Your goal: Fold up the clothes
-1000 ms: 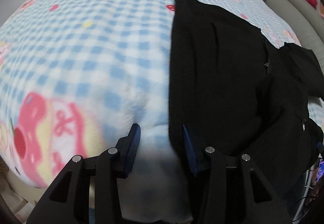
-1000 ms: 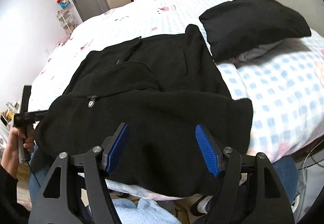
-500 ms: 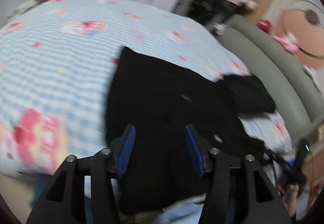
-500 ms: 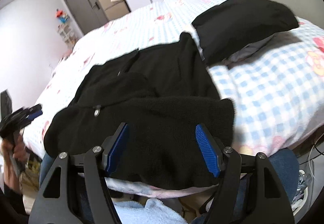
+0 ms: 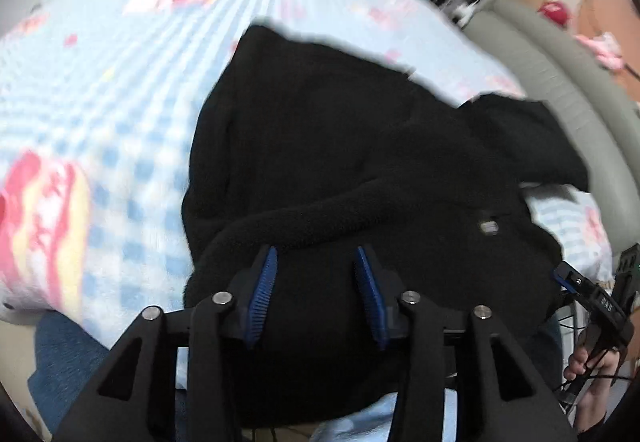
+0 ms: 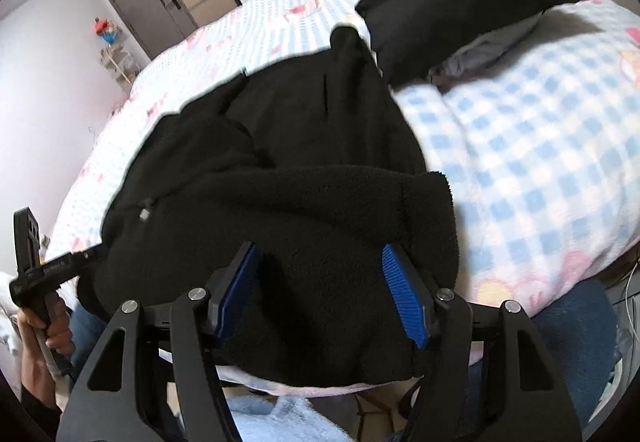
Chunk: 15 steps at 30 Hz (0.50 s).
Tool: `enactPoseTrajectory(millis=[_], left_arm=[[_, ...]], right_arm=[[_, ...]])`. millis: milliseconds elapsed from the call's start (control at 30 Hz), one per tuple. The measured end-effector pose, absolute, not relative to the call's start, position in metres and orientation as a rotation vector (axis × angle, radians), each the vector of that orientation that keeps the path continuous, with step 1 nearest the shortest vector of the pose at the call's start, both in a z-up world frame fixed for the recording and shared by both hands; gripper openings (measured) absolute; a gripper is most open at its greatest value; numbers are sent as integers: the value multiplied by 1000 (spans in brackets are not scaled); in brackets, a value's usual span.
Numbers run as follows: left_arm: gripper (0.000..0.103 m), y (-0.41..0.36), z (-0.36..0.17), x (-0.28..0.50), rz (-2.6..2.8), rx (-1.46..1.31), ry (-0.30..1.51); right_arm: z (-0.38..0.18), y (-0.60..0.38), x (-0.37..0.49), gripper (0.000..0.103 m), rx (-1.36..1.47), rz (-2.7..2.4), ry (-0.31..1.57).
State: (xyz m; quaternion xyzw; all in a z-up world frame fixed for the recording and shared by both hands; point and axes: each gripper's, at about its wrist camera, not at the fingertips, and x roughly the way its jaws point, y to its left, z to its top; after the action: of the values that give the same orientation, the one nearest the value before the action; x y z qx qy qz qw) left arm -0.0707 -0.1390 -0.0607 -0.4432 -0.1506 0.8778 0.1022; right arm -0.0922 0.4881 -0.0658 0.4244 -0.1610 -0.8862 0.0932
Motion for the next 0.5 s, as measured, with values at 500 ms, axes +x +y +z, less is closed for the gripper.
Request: enactPoseTrajectory(millis=[500], left_arm=[[59, -154, -34, -23, 2429, -905, -757]], right_arm=[[-41, 517, -82, 61, 1229, -2670, -464]])
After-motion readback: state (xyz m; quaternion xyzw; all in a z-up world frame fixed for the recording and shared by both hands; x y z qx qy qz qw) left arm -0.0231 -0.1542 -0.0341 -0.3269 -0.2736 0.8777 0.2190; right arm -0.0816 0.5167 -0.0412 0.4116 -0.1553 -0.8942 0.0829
